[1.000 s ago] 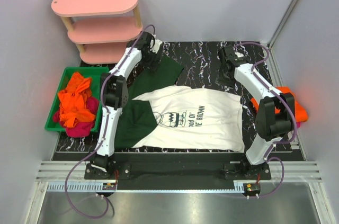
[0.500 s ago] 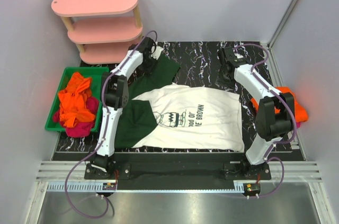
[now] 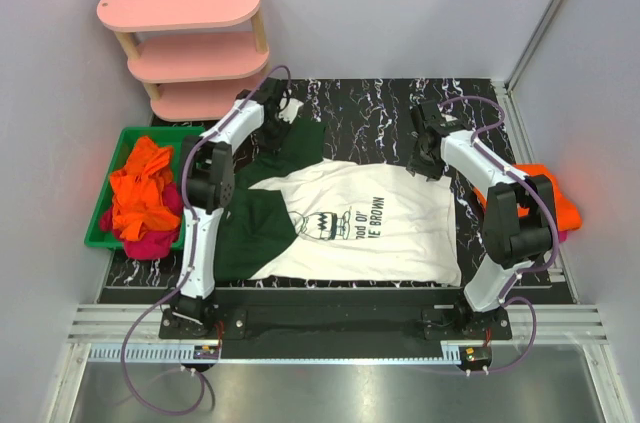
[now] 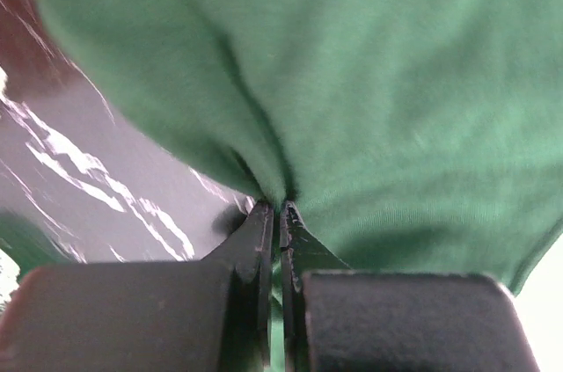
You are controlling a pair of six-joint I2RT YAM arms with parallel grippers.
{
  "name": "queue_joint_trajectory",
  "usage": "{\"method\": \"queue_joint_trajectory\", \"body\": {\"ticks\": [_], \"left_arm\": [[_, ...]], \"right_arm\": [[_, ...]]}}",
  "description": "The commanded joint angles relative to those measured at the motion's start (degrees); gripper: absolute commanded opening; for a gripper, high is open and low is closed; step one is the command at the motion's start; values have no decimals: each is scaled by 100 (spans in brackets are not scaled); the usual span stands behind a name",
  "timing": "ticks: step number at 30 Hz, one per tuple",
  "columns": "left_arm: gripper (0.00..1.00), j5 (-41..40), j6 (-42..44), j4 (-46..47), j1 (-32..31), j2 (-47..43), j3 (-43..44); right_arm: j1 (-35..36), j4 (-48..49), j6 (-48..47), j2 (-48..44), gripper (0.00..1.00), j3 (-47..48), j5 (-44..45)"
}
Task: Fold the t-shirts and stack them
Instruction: Grap the side of the flattened tshirt furthest away from the robot with both arms
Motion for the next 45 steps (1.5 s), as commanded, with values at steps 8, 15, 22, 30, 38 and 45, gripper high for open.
{"method": "queue_joint_trajectory", "body": {"ticks": [8, 15, 22, 30, 38, 45], "left_arm": [[0, 570, 87, -127, -62, -1392, -1854], [6, 807, 124, -162, -106, -1752, -2084], [45, 632, -606, 189, 61, -1674, -1154], [55, 70, -1580, 444, 359, -989, -125], [50, -518, -2005, 444, 562, -48, 500], [48, -617, -1934, 444, 641, 321, 702]], "right_arm": [[0, 457, 216, -276, 46, -209, -324], [0, 527, 233, -267, 46, -350, -360], [-9, 536, 216, -223, 46, -254, -430], [0, 528, 154, -214, 46, -245, -395], [0, 519, 58, -135, 46, -166, -351], [0, 501, -4, -109, 46, -131, -325]]}}
